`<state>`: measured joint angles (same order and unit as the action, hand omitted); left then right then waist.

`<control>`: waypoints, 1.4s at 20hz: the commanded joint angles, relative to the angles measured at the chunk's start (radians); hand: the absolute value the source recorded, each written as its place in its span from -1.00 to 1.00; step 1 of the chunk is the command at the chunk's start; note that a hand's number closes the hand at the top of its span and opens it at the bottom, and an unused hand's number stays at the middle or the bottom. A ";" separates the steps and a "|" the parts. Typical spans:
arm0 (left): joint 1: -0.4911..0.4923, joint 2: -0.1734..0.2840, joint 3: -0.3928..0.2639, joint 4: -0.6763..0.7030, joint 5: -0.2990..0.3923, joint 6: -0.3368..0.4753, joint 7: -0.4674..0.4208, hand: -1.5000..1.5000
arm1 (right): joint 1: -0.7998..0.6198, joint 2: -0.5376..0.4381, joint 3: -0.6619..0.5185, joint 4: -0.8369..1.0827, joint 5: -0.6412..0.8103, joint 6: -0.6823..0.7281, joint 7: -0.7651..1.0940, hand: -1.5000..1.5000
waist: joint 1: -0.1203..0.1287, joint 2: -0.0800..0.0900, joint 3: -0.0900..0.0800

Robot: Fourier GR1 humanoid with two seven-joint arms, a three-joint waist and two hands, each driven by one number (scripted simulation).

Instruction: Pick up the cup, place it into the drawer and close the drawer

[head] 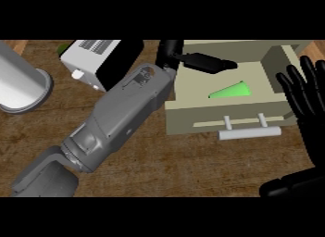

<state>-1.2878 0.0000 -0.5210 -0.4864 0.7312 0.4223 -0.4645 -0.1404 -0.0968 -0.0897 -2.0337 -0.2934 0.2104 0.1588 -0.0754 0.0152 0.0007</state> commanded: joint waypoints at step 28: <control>0.755 0.444 0.212 -0.849 0.079 -0.103 0.159 -1.00 | 0.089 -0.166 0.157 0.071 0.502 0.146 -0.102 1.00 | 0.085 -0.015 -0.001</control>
<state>-0.6072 0.4107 -0.3569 -1.3131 0.8032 0.3775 -0.2890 -0.0552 -0.2598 0.0026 -1.9929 0.0795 0.3614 0.1035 0.0244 -0.0042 -0.0001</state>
